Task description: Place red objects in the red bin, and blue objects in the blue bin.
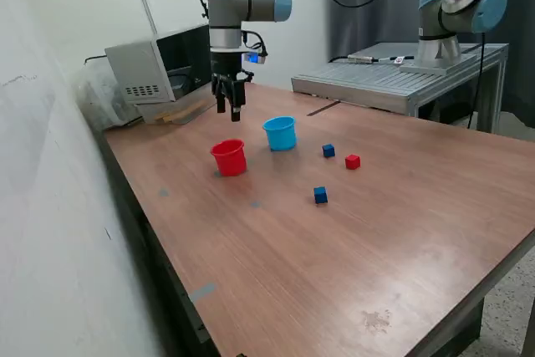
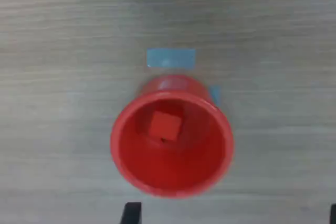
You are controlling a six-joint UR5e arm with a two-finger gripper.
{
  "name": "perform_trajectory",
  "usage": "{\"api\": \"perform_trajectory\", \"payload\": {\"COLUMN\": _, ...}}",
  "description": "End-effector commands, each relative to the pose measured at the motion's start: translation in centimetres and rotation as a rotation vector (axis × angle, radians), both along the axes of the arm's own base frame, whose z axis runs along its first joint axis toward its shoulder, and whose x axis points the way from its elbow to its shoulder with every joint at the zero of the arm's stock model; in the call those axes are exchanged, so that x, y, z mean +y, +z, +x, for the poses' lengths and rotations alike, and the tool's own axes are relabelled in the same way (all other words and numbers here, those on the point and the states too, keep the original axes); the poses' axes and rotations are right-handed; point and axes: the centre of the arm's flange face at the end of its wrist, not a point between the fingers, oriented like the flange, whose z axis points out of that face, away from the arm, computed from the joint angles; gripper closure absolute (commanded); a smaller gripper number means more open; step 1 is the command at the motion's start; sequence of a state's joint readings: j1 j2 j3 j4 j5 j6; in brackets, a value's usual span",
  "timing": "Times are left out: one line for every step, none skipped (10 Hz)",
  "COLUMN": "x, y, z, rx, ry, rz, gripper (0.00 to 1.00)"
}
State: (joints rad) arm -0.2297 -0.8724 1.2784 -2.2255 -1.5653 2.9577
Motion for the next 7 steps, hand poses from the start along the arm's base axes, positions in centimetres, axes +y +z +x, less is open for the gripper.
{"api": "perform_trajectory", "payload": {"x": -4.2, "y": 7.4, "z": 4.2, "rx": 0.021, "ry": 0.042, "rz": 0.005, "gripper": 0.00}}
{"api": "perform_trajectory", "payload": {"x": -6.7, "y": 10.5, "z": 6.7, "rx": 0.006, "ry": 0.064, "rz": -0.002, "gripper": 0.00}}
{"api": "perform_trajectory", "payload": {"x": -9.0, "y": 13.0, "z": 9.2, "rx": -0.002, "ry": 0.085, "rz": -0.008, "gripper": 0.00}}
{"api": "perform_trajectory", "payload": {"x": -13.1, "y": 15.5, "z": 12.2, "rx": 0.021, "ry": 0.081, "rz": -0.020, "gripper": 0.00}}
{"api": "perform_trajectory", "payload": {"x": -15.7, "y": 16.8, "z": 14.2, "rx": 0.032, "ry": 0.029, "rz": -0.046, "gripper": 0.00}}
{"api": "perform_trajectory", "payload": {"x": -18.8, "y": 17.4, "z": 15.7, "rx": 0.039, "ry": -0.034, "rz": -0.077, "gripper": 0.00}}
{"api": "perform_trajectory", "payload": {"x": -21.8, "y": 17.3, "z": 16.6, "rx": 0.038, "ry": -0.060, "rz": -0.098, "gripper": 0.00}}
